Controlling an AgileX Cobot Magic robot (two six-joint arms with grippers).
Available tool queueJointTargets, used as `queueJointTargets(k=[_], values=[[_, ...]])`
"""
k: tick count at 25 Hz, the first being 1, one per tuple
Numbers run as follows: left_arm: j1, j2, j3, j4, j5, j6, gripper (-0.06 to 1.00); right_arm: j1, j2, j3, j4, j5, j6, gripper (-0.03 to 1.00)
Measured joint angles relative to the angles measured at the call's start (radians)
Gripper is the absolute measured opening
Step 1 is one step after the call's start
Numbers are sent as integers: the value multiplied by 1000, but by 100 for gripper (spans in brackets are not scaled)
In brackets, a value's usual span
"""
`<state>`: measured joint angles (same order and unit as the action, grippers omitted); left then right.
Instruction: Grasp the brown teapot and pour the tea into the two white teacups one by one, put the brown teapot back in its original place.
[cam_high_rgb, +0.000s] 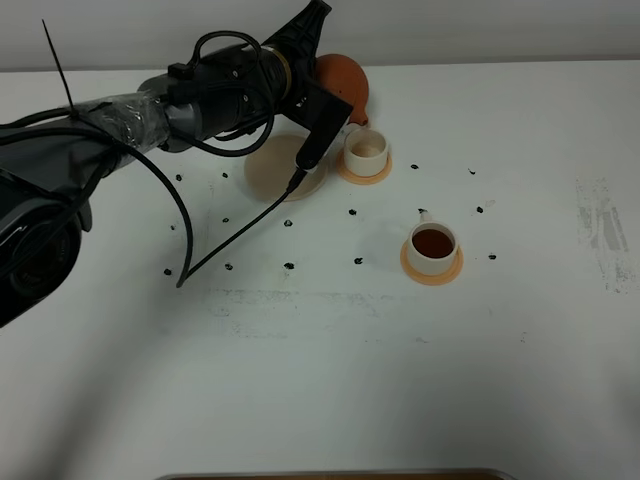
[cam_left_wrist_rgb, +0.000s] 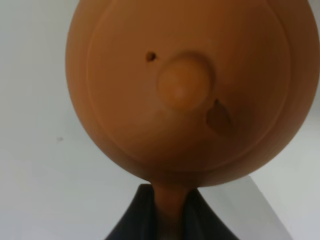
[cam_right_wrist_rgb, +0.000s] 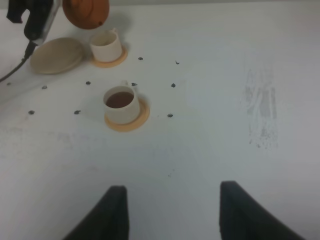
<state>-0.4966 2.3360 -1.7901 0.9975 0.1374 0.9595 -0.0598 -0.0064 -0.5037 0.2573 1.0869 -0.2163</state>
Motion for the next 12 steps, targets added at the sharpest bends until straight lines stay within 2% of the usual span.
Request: queueJointTargets(k=[12], values=[[-14,8,0,91,-7,0,12,0,0,0,0,0,0,44]])
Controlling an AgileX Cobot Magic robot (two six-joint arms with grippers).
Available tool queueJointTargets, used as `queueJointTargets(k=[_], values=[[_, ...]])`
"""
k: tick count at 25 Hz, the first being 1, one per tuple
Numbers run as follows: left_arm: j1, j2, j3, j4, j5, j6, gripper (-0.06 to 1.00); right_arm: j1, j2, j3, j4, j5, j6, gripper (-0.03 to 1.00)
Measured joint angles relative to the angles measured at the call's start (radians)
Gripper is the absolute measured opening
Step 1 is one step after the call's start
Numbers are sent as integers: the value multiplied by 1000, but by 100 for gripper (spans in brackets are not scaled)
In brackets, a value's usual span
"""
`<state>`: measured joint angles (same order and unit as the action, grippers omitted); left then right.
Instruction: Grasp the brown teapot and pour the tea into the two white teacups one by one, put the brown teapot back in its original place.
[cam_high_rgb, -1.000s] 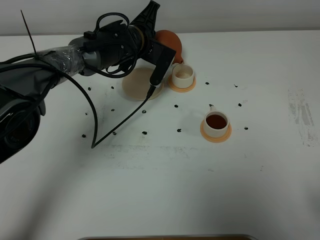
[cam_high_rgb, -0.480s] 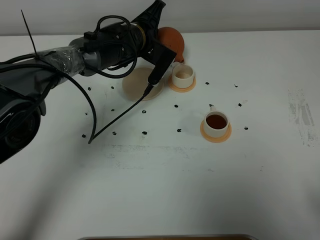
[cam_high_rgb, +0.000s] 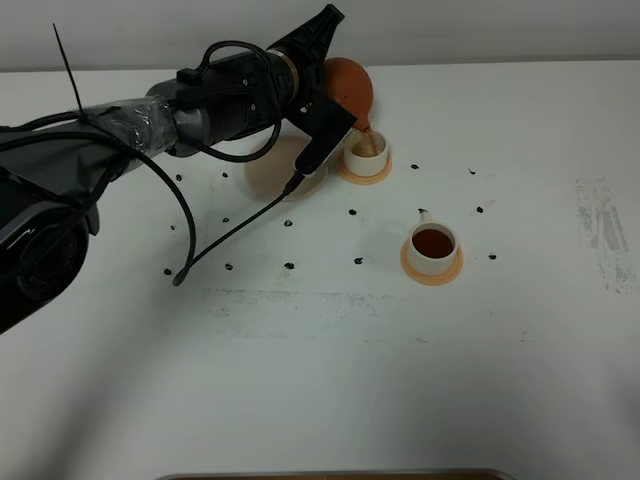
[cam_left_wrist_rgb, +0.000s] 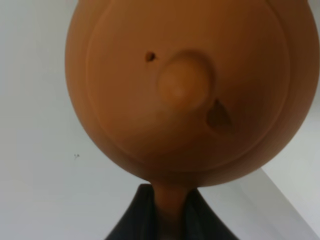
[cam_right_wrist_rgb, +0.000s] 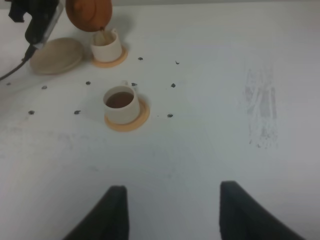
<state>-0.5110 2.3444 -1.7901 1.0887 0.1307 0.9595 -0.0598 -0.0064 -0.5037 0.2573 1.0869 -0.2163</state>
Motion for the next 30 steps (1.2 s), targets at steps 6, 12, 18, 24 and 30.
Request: queueJointTargets(k=[6,12,18,24,30], values=[[0,1,0,39,-4,0,12,0,0,0,0,0,0,44],[0,1,0,69,-4,0,12,0,0,0,0,0,0,44],[0,1,0,112,-5,0,12,0,0,0,0,0,0,44],[0,1,0,131,-6,0,12,0,0,0,0,0,0,44],[0,1,0,138,-6,0,12,0,0,0,0,0,0,44]])
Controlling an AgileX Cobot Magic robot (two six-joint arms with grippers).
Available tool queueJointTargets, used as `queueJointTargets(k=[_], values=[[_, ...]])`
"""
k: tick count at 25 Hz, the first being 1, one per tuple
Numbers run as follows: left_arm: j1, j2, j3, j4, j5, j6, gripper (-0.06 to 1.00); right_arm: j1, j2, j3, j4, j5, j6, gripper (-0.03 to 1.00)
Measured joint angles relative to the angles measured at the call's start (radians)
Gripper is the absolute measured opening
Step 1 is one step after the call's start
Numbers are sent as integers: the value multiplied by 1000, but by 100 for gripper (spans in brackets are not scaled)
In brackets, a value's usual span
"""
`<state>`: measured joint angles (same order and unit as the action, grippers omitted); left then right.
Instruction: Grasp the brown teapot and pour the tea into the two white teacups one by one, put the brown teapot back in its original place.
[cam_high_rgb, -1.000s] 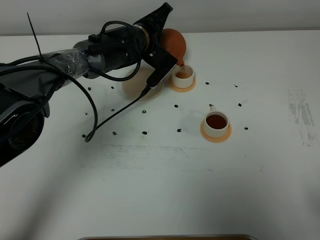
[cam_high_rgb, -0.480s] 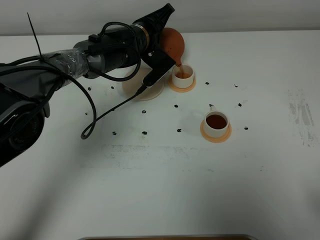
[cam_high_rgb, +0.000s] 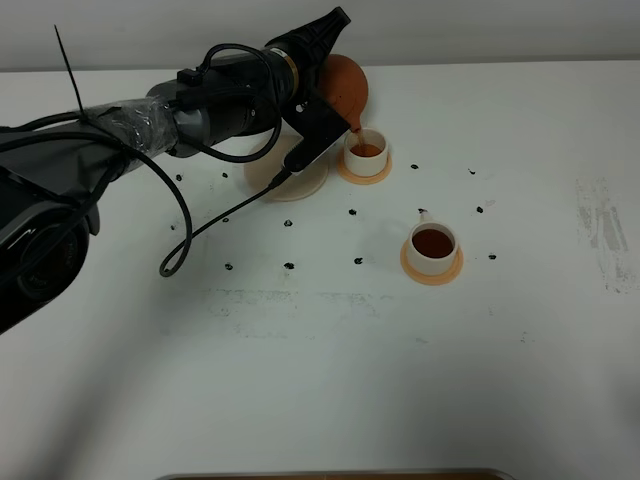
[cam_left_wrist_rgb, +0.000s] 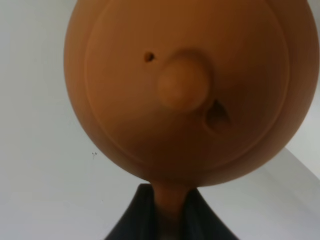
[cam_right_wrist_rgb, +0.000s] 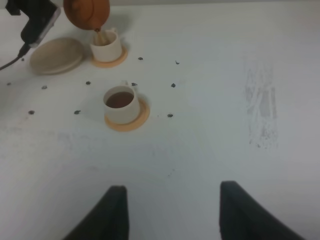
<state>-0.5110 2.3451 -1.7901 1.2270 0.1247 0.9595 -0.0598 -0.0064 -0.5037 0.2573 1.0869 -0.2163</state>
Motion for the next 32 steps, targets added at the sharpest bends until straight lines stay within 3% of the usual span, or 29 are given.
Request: queueJointTargets(k=[32], values=[[0,0,0,51,-37,0,12,0,0,0,0,0,0,44]])
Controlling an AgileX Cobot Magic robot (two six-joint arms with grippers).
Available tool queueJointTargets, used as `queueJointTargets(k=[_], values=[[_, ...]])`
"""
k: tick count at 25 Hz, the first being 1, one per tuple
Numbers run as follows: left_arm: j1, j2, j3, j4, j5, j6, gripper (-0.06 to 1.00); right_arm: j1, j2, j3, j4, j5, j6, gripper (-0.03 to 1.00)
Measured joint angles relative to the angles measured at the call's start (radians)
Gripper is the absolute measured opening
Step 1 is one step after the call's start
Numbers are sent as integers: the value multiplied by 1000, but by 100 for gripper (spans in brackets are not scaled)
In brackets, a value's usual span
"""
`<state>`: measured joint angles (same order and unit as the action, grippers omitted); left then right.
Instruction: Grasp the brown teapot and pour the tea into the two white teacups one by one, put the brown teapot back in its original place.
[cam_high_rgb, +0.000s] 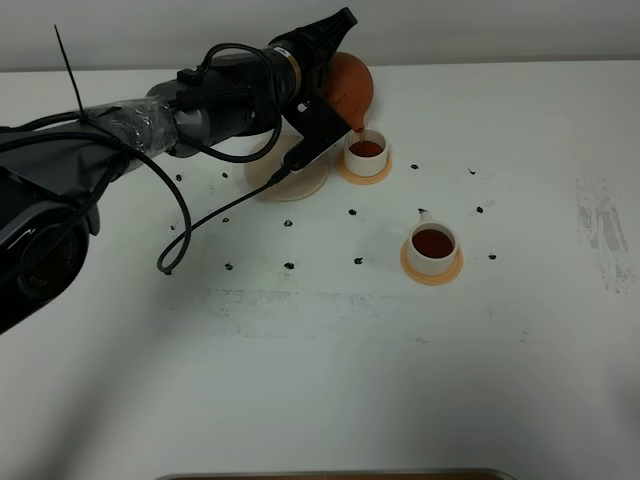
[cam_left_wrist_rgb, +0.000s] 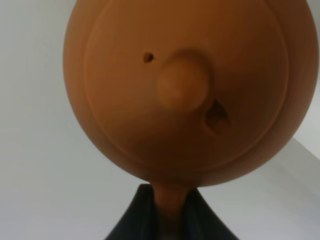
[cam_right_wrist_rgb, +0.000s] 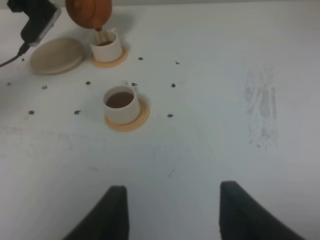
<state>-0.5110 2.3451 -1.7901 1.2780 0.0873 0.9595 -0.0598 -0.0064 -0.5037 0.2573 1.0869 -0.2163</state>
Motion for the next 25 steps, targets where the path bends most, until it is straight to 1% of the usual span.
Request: queueJointTargets(k=[4,9,18,25], values=[[-1,0,0,1,-3,0,12,0,0,0,0,0,0,44],[-1,0,0,25,-5,0,12,0,0,0,0,0,0,44],[-1,0,0,28,-18,0,12,0,0,0,0,0,0,44],[-1,0,0,54,-34,0,12,0,0,0,0,0,0,44]])
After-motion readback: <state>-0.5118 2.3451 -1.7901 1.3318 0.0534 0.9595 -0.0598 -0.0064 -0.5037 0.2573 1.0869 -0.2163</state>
